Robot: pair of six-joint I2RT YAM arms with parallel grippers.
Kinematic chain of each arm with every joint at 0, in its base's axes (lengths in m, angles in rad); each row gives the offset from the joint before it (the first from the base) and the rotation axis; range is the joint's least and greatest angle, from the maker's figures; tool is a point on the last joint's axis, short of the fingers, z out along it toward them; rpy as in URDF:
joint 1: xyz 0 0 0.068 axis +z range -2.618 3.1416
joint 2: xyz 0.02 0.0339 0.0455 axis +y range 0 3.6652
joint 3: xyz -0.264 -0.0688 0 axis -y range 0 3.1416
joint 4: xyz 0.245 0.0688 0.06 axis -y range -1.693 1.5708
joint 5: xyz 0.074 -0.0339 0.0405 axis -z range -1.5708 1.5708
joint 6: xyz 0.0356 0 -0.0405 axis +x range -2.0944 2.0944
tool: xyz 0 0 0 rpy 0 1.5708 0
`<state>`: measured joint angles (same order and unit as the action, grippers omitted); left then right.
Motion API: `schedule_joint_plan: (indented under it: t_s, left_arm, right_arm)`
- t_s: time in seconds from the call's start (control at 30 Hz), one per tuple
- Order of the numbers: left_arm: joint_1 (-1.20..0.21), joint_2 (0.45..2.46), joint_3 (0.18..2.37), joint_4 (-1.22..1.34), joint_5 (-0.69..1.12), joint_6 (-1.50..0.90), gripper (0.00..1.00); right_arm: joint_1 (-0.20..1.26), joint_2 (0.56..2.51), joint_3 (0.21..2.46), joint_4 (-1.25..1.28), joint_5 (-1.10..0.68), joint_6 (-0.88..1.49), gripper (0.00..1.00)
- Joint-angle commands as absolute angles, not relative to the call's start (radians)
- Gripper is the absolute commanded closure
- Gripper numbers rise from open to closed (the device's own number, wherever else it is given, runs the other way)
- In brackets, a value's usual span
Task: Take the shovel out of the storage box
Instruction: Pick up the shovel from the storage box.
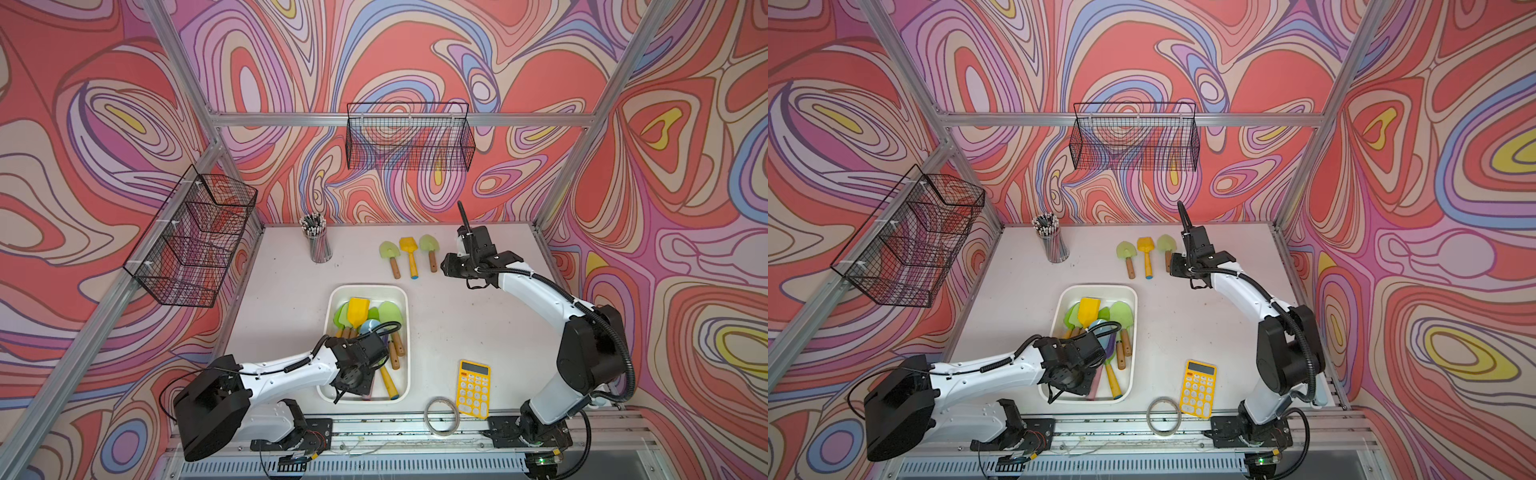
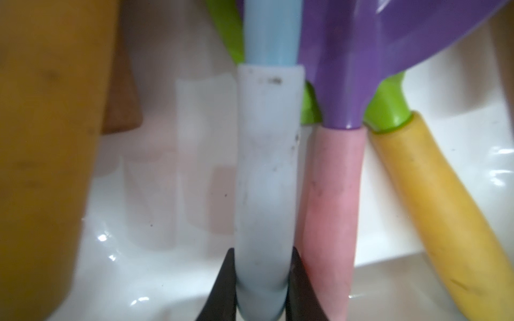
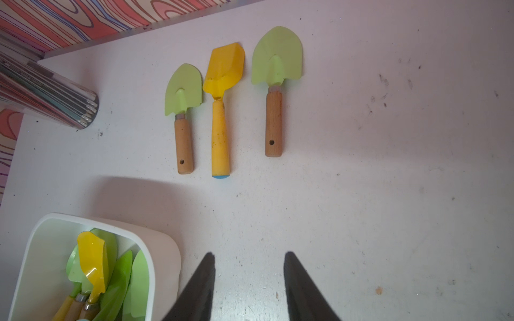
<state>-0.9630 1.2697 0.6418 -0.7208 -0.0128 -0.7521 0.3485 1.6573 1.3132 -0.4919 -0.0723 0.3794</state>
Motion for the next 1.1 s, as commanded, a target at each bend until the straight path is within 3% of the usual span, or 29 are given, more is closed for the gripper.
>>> schedule_joint_plan:
  t_s: [0.0,0.3,0.53,0.87,1.07]
  left_arm:
    - [-0.96,1.219,0.681,-0.722,-0.06,-0.758,1.0]
    - [-0.882,1.177,0.714,-0.671,-0.006,-0.714,1.0]
    - [-0.755,1.117,0.721,-0.53,0.15,-0.666,1.0]
    - [-0.64,1.11,0.765,-0.253,0.441,-0.724,1.0]
    - [-0.64,1.112,0.745,-0.015,0.537,-0.851,1.0]
  right_arm:
    - [0.355,1.61,1.292,-0.484,-0.079,0.383,0.57]
    - [0.384,1.513,1.148,-0.395,-0.203,0.43,0.57]
    - [0.405,1.425,1.027,-0.238,-0.446,0.495,0.52]
    - [0.418,1.378,0.882,0.148,-0.774,0.7,0.43]
    - [0.422,1.387,0.825,0.381,-0.858,0.83,0.43]
